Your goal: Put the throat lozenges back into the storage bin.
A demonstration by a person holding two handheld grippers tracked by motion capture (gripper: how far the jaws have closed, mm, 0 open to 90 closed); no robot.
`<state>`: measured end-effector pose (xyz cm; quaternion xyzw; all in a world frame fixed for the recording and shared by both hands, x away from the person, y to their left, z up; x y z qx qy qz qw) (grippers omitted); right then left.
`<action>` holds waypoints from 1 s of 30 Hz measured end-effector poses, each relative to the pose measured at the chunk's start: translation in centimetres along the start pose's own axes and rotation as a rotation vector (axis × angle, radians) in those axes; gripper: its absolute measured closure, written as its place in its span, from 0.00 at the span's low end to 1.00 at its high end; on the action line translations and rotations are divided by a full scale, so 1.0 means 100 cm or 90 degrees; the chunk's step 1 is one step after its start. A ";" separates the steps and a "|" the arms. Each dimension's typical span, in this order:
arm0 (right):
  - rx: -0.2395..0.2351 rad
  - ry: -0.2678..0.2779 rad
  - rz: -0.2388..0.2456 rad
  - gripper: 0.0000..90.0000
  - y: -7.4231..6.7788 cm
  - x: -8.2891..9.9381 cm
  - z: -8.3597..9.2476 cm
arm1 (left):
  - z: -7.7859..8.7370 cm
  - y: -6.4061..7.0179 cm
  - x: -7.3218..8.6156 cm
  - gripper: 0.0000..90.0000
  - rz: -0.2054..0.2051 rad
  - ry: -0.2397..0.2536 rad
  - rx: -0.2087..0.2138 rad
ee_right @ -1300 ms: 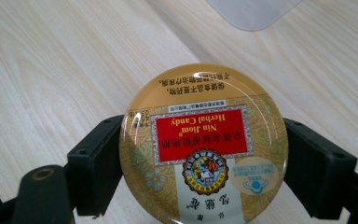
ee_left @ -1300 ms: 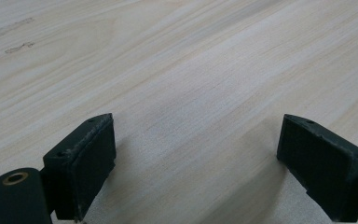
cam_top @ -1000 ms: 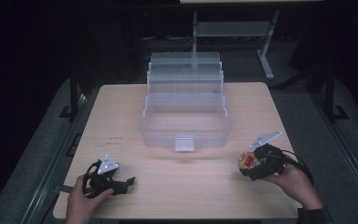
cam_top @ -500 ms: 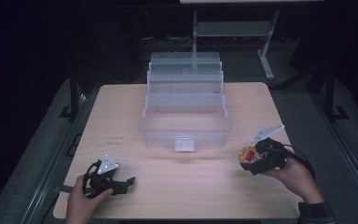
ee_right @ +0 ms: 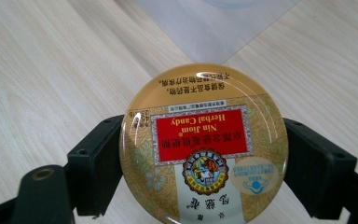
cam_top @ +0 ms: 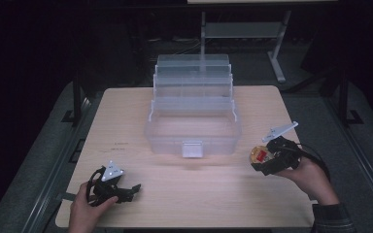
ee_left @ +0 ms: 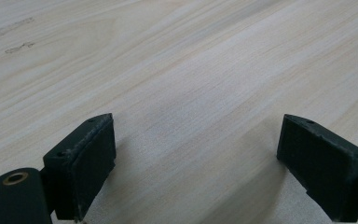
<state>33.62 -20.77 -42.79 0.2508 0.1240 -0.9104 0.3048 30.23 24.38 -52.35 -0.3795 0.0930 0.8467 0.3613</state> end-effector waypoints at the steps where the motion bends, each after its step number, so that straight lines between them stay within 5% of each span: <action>1: 0.001 0.000 -0.001 0.22 0.000 -0.001 0.001 | 0.000 0.000 0.000 0.12 0.000 0.000 0.000; 30: 0.008 0.008 -0.014 0.22 0.016 -0.030 0.007 | 0.000 0.000 0.000 0.12 0.000 0.000 0.000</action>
Point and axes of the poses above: each handheld gripper's, and its own axes: z roughly backward along the jaws, x roughly out of its underside, y roughly to its right, the point moved 7 cm from there along -z, roughly forward along the jaws, and after that the axes turned 9 degrees about -z, right-handed, at the moved point
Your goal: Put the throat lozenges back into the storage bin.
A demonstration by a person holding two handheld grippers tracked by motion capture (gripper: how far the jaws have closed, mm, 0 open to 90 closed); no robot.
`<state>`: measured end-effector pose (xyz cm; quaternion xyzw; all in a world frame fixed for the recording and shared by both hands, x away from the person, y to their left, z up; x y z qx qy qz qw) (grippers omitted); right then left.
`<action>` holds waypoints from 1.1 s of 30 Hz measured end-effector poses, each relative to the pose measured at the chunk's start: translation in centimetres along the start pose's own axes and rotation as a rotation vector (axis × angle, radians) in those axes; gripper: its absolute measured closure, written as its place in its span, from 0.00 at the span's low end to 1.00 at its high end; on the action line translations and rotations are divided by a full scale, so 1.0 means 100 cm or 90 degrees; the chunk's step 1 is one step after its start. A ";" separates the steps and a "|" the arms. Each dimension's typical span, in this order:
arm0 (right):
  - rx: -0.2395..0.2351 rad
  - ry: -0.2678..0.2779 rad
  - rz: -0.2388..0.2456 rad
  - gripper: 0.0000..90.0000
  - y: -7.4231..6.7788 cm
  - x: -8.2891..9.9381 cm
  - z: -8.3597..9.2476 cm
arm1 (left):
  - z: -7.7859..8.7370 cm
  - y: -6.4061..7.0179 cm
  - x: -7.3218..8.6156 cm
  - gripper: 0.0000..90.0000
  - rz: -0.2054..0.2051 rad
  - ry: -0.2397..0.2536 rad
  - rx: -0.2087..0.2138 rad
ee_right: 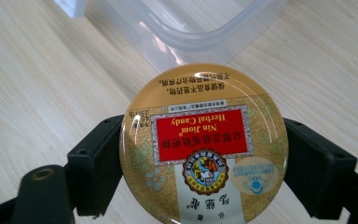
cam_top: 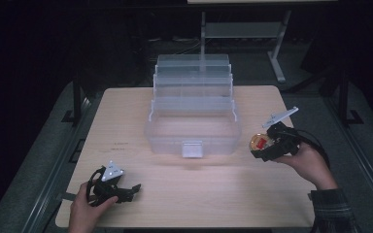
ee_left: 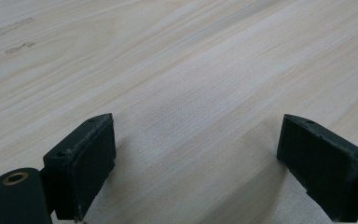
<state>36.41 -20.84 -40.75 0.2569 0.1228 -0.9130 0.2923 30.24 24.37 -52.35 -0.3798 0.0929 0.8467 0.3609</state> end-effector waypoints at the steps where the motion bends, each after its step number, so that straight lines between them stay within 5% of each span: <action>1: 0.001 0.000 -0.001 0.22 0.001 -0.001 0.000 | 0.000 0.000 0.000 0.12 0.000 0.000 0.000; 33: 0.003 -0.007 0.009 0.22 0.003 -0.043 -0.006 | 0.000 0.000 0.000 0.12 -0.003 -0.001 0.000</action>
Point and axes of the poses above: each handheld gripper's, and its own axes: z roughly backward along the jaws, x roughly out of its underside, y roughly to its right, the point moved 7 cm from there along -z, roughly forward along the jaws, and after that the axes turned 9 degrees about -z, right-handed, at the moved point
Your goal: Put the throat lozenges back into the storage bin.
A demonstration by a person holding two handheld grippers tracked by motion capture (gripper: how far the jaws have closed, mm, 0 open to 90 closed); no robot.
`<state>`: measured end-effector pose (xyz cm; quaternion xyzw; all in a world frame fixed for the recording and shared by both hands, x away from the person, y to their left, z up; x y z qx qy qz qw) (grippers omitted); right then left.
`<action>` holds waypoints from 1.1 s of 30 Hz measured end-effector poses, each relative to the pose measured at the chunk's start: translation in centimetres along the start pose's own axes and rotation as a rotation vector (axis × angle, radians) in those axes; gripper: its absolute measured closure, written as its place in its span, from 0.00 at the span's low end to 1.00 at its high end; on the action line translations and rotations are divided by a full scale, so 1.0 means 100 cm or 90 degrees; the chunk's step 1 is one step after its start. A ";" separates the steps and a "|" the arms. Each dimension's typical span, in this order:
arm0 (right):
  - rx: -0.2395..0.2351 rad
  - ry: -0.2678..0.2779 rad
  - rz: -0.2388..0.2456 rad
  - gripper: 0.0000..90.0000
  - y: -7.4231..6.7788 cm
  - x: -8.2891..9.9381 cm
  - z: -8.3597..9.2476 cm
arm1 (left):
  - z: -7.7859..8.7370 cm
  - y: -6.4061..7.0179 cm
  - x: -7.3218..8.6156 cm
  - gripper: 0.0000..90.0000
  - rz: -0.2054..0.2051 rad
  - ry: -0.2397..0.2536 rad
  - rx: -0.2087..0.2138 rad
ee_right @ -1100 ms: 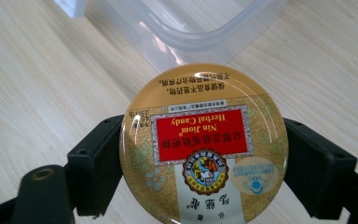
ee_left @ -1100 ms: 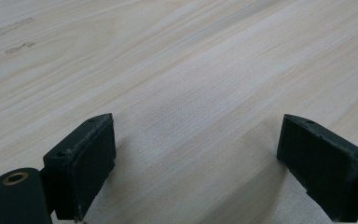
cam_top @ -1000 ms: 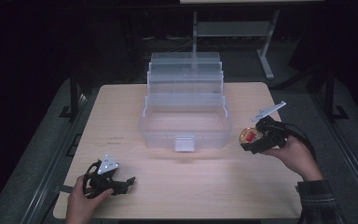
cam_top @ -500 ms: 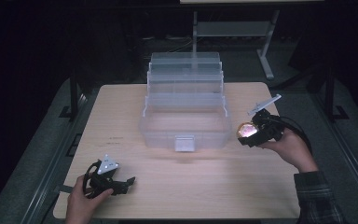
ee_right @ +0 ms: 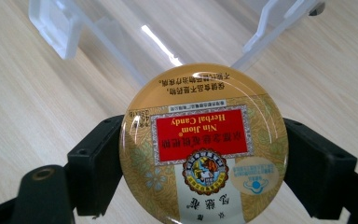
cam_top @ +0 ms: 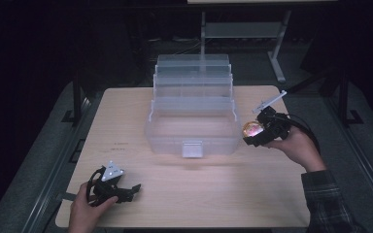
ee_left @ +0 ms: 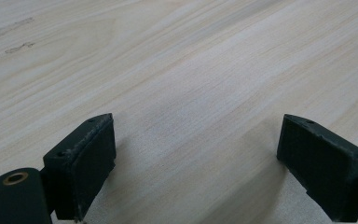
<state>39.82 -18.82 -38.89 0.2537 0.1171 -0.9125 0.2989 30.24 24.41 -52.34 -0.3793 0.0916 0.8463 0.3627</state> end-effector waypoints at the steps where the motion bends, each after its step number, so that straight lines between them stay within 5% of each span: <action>1: 0.000 -0.001 0.000 0.22 0.000 -0.001 0.000 | 0.000 0.000 0.000 0.12 -0.001 -0.001 0.000; 33: -0.015 -0.018 0.003 0.22 -0.009 -0.043 -0.032 | 0.000 0.000 0.000 0.12 0.001 0.000 0.000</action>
Point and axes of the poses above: each handheld gripper's, and its own axes: z roughly backward along the jaws, x roughly out of its underside, y roughly to its right, the point moved 7 cm from there along -z, roughly forward along the jaws, and after that the axes turned 9 degrees about -z, right-handed, at the moved point
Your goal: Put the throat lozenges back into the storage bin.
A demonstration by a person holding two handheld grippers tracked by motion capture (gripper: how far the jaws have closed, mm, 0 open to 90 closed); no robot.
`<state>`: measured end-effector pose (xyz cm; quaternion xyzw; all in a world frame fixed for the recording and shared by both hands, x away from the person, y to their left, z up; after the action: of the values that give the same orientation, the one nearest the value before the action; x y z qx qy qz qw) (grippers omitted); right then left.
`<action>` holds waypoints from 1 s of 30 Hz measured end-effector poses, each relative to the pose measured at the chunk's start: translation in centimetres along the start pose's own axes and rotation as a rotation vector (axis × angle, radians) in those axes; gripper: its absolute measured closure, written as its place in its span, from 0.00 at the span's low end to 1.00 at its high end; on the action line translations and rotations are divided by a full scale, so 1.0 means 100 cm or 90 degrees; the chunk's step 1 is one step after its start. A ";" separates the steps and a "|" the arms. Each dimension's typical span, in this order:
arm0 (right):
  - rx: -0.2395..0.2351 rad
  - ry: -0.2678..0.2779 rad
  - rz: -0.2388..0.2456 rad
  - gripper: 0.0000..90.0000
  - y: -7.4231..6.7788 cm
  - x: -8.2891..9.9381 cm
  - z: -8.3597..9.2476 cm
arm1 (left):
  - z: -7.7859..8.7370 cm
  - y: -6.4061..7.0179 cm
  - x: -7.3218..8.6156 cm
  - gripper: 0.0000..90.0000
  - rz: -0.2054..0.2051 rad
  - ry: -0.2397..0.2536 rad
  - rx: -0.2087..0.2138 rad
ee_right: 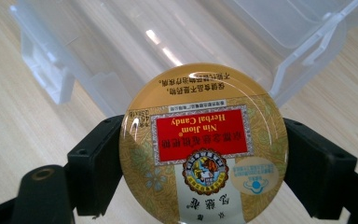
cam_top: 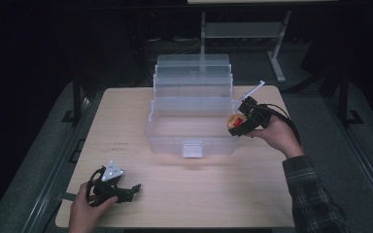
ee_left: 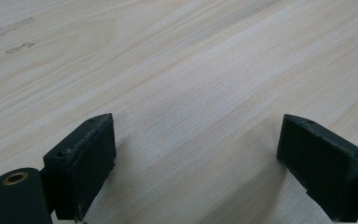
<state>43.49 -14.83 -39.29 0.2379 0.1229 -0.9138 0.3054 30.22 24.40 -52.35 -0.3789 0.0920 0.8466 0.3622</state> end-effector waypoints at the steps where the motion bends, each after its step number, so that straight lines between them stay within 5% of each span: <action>1: 0.000 0.000 0.001 0.22 0.000 -0.001 -0.002 | 0.000 0.000 0.000 0.12 0.000 0.000 0.000; 30: -0.020 -0.019 0.000 0.21 -0.009 -0.017 -0.032 | 0.000 0.001 0.000 0.12 0.002 0.001 0.000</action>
<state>45.29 -12.09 -41.10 0.2193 0.1324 -0.9153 0.3108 30.17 24.35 -52.35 -0.3796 0.0926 0.8469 0.3607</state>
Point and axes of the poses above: each handheld gripper's, and its own axes: z roughly backward along the jaws, x roughly out of its underside, y roughly to its right, the point moved 7 cm from there along -z, roughly forward along the jaws, and after that the axes turned 9 degrees about -z, right-handed, at the moved point
